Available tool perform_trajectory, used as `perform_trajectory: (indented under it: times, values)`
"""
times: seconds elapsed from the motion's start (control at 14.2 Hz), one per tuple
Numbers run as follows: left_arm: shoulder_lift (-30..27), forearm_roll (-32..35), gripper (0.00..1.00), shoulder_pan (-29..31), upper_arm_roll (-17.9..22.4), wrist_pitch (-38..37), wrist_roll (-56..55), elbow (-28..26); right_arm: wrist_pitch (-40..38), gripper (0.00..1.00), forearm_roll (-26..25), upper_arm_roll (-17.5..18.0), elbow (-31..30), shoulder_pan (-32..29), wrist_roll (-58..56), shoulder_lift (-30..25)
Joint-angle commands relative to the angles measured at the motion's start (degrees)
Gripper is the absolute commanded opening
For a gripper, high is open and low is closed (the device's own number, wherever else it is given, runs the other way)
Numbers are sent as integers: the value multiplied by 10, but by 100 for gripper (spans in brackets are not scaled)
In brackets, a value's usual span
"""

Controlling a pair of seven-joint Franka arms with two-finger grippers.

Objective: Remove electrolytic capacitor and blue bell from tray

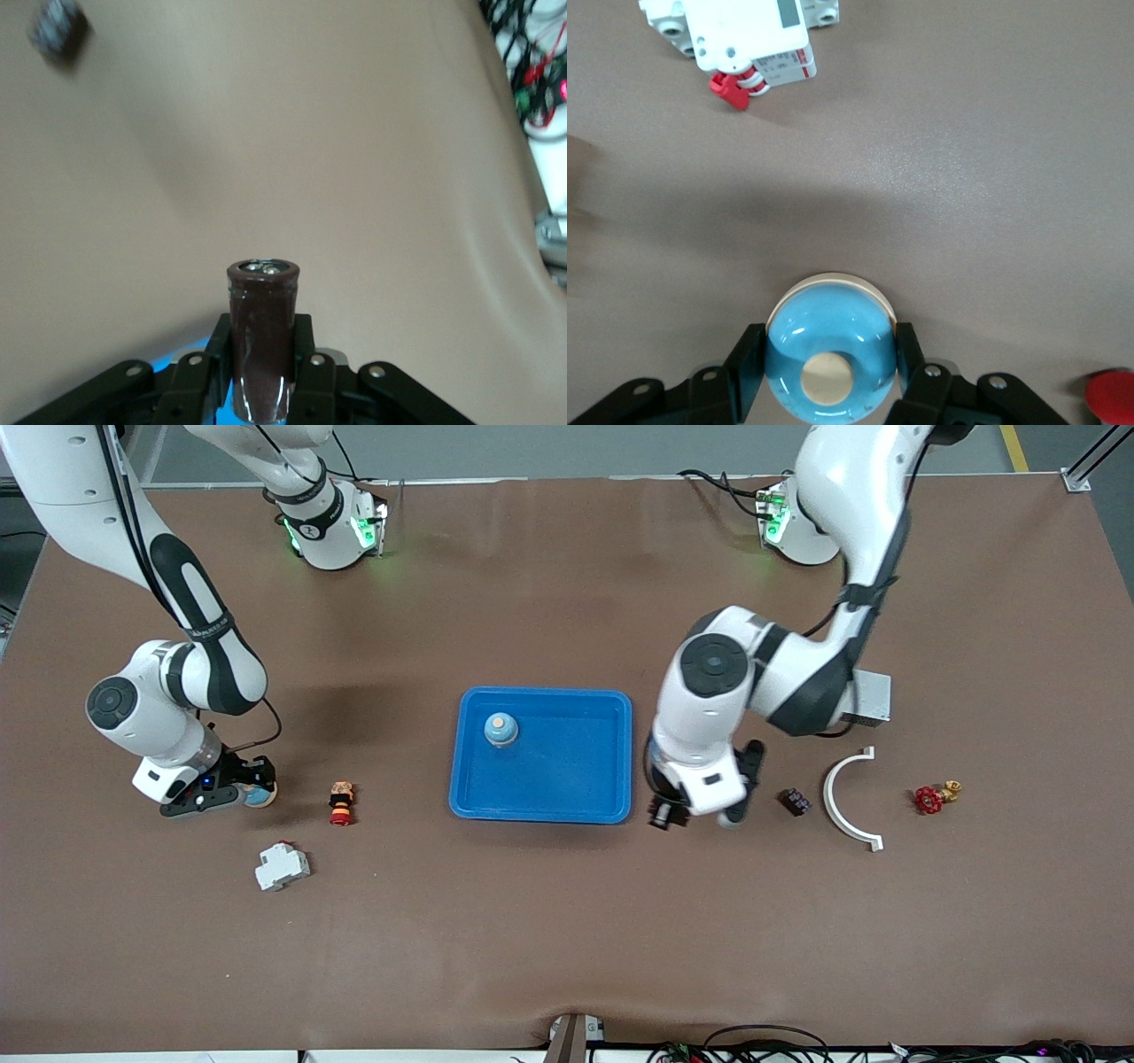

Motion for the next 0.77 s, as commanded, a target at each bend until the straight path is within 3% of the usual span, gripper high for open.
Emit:
perform_trajectory:
  times: [0.0,0.28,0.7]
  values:
    - [-38,-20,0,46,-8,-35,81,-37,6,0,19,16,-19,-17,-17,-16]
    - [-48,-29,0,117,-8,-102,223,-47,7,0,29,17,-17,-16,-18,-10]
    - [-55,-24,0,220,-7,-104,393,-117,20,0,30,17,-14,-14,-16,0]
